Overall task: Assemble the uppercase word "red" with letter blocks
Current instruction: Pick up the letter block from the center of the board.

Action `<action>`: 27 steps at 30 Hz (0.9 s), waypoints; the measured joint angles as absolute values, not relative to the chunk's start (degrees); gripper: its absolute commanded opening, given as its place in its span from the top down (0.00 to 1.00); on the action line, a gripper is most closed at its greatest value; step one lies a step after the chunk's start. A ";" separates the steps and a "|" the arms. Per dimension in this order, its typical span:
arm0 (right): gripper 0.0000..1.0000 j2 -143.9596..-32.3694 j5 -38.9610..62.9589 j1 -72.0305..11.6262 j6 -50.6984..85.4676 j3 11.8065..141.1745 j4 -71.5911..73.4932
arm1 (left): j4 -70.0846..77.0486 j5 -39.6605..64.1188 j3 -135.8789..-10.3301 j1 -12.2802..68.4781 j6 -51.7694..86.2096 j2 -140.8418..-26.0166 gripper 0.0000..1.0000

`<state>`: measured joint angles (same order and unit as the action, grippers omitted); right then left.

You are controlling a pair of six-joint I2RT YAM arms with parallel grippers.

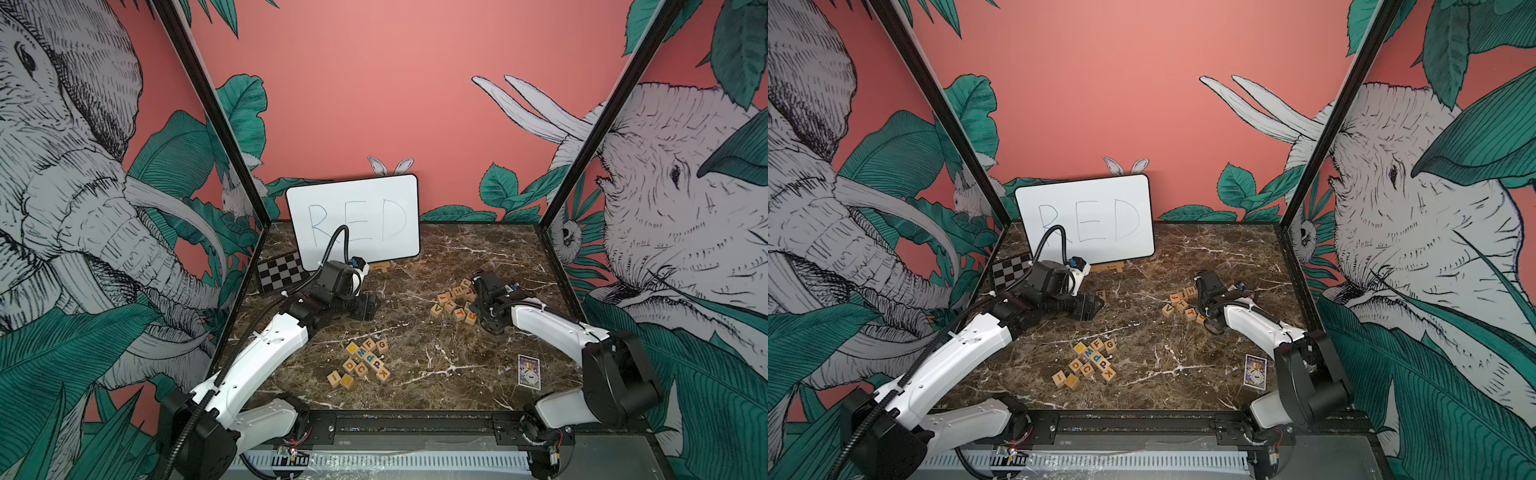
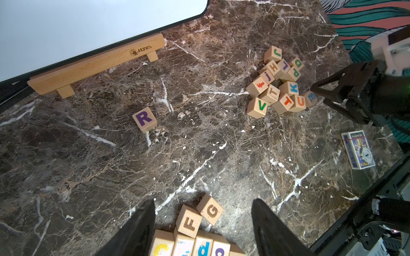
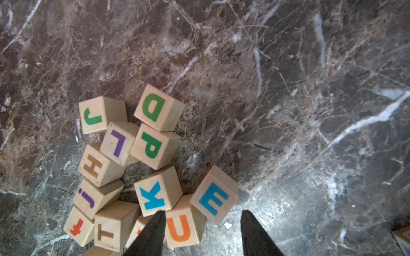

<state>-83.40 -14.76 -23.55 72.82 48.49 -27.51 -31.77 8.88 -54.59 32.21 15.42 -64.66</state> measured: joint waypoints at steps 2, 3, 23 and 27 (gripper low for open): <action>0.45 -84.36 -14.79 -23.51 73.87 48.84 -28.42 | -31.77 8.73 -54.59 32.21 15.40 -64.66 0.29; 0.45 -84.64 -14.83 -23.51 74.30 48.97 -28.88 | -31.75 8.67 -54.59 32.21 15.40 -64.64 0.29; 0.49 -90.08 -15.97 -23.51 76.95 50.76 -28.93 | -31.77 7.88 -54.26 32.21 15.40 -63.92 0.29; 0.52 -90.83 -16.29 -23.51 76.95 51.79 -28.51 | -31.75 7.88 -54.26 32.21 15.40 -63.92 0.29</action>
<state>-90.83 -16.29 -23.51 76.95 51.79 -28.51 -31.75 7.88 -54.26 32.21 15.40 -63.92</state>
